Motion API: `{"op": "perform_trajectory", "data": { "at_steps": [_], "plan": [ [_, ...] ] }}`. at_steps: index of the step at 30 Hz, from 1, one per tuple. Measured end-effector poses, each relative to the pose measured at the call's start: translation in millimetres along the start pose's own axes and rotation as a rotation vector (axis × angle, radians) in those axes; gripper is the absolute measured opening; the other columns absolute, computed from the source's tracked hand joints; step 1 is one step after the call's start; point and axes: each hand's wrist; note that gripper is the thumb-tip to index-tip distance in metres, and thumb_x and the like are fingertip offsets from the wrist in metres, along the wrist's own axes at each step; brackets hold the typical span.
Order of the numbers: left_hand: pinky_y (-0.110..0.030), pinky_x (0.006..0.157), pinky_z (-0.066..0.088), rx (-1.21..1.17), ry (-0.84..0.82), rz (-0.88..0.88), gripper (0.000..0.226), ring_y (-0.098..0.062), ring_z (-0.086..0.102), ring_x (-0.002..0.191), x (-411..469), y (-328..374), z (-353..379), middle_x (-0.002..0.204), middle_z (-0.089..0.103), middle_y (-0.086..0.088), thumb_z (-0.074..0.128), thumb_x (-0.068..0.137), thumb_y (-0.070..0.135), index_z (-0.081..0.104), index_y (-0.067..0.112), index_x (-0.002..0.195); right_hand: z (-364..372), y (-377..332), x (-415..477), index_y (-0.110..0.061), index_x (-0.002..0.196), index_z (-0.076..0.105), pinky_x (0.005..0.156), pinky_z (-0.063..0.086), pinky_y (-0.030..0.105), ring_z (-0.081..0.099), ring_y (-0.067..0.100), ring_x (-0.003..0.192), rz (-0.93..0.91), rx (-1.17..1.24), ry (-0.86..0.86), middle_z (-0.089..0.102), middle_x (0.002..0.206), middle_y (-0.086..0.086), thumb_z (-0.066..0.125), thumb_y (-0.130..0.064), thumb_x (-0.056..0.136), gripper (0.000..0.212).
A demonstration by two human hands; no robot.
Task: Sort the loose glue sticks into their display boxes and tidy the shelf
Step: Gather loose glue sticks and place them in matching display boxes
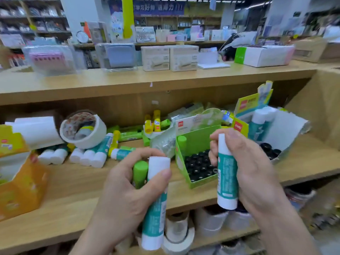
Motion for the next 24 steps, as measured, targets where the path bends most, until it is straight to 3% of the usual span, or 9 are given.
{"op": "perform_trajectory", "data": {
  "at_steps": [2, 4, 8, 11, 13, 16, 19, 24],
  "plan": [
    [-0.023, 0.053, 0.044, 0.018, -0.026, 0.010, 0.033, -0.027, 0.055, 0.053, 5, 2, 37, 0.066, 0.065, -0.010, 0.069, 0.061, 0.048, 0.066, 0.034, 0.091, -33, -9, 8, -0.025, 0.088, 0.069, 0.060, 0.041, 0.014, 0.053, 0.007, 0.066, -0.044, -0.080, -0.035, 0.060, 0.072, -0.003, 0.059, -0.066, 0.076, 0.044],
    [-0.019, 0.050, 0.040, 0.057, -0.030, 0.035, 0.032, -0.020, 0.048, 0.049, 13, 5, 75, 0.062, 0.061, -0.004, 0.070, 0.063, 0.046, 0.064, 0.034, 0.092, -69, -18, 18, -0.030, 0.088, 0.071, 0.058, 0.042, 0.010, 0.057, 0.002, 0.067, -0.095, -0.140, -0.037, 0.067, 0.073, -0.002, 0.064, -0.070, 0.068, 0.046],
    [-0.016, 0.046, 0.034, 0.202, 0.012, 0.114, 0.033, -0.008, 0.043, 0.047, 32, 11, 138, 0.064, 0.059, 0.010, 0.069, 0.067, 0.045, 0.062, 0.035, 0.097, -136, -42, 44, -0.027, 0.084, 0.073, 0.061, 0.047, 0.011, 0.061, 0.000, 0.070, -0.219, -0.215, 0.033, 0.071, 0.083, -0.001, 0.071, -0.045, 0.071, 0.023],
    [-0.009, 0.048, 0.035, 0.263, 0.062, 0.146, 0.030, 0.001, 0.043, 0.045, 44, 10, 164, 0.062, 0.056, 0.018, 0.073, 0.070, 0.042, 0.063, 0.036, 0.097, -170, -53, 71, -0.030, 0.089, 0.072, 0.064, 0.052, 0.015, 0.064, 0.003, 0.071, -0.287, -0.338, 0.006, 0.073, 0.086, -0.004, 0.077, -0.037, 0.066, 0.024],
    [-0.012, 0.048, 0.037, 0.317, 0.107, 0.158, 0.029, -0.002, 0.044, 0.048, 49, 9, 174, 0.066, 0.057, 0.017, 0.072, 0.071, 0.045, 0.063, 0.036, 0.098, -183, -52, 89, -0.032, 0.097, 0.071, 0.075, 0.057, 0.024, 0.068, 0.008, 0.080, -0.307, -0.466, -0.037, 0.073, 0.088, -0.005, 0.079, -0.032, 0.071, 0.028],
    [-0.013, 0.057, 0.046, 0.362, 0.163, 0.159, 0.031, -0.003, 0.056, 0.061, 55, 13, 183, 0.077, 0.065, 0.017, 0.066, 0.073, 0.049, 0.063, 0.036, 0.101, -187, -42, 110, -0.031, 0.108, 0.069, 0.085, 0.055, 0.039, 0.065, 0.015, 0.094, -0.381, -0.722, -0.159, 0.068, 0.102, -0.004, 0.078, -0.024, 0.076, 0.034],
    [-0.010, 0.066, 0.048, 0.346, 0.186, 0.161, 0.033, -0.003, 0.064, 0.076, 58, 15, 190, 0.088, 0.069, 0.018, 0.065, 0.076, 0.048, 0.063, 0.033, 0.106, -181, -29, 120, -0.021, 0.108, 0.069, 0.083, 0.052, 0.039, 0.061, 0.015, 0.089, -0.487, -0.886, -0.247, 0.068, 0.100, -0.004, 0.079, -0.023, 0.075, 0.035],
    [-0.033, 0.065, 0.053, 0.353, 0.204, 0.177, 0.030, -0.023, 0.063, 0.078, 61, 18, 196, 0.087, 0.067, 0.002, 0.065, 0.078, 0.048, 0.063, 0.036, 0.106, -176, -15, 127, -0.024, 0.100, 0.063, 0.077, 0.046, 0.038, 0.056, 0.025, 0.090, -0.550, -1.072, -0.335, 0.063, 0.093, 0.003, 0.080, -0.035, 0.070, 0.037]
  ]
}}
Point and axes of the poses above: each hand's wrist, its own x-axis towards the middle knuckle, its own z-axis out of the palm, y = z × x
